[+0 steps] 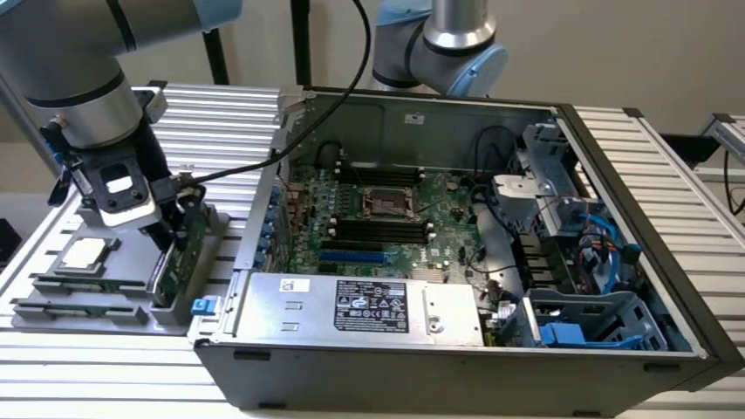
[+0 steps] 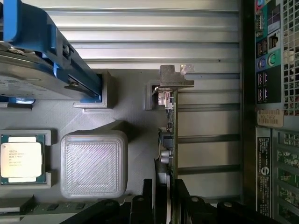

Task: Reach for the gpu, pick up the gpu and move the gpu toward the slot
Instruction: 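Pick up the gpu and move the gpu toward the slot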

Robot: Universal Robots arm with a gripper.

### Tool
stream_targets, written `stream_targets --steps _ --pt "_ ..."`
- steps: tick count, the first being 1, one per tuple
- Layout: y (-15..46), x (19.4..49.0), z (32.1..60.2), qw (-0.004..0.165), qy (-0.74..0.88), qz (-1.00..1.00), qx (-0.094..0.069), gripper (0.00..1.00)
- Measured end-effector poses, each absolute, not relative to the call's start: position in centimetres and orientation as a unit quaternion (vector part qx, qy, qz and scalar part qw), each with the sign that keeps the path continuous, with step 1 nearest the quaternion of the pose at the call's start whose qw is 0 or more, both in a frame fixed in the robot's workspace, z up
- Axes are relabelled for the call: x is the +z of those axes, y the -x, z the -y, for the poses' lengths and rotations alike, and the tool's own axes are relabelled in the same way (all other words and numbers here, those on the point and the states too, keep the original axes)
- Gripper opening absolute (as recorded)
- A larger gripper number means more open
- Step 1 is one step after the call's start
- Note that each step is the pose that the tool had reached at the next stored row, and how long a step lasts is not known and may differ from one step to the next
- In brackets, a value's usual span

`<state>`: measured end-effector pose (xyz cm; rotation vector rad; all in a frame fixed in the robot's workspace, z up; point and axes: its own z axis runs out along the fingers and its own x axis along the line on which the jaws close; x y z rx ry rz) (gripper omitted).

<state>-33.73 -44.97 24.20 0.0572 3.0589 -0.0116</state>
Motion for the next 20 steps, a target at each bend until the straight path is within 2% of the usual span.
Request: stream_targets --steps 2,3,20 --pt "33.73 24.21 44.97 0.041 -0.018 -0.999 -0.004 0.30" --pt "33.73 24.20 44.97 0.041 -0.018 -0.999 -0.004 0.26" --pt "33.54 25.03 44.97 0.039 -0.018 -0.999 -0.001 0.26"
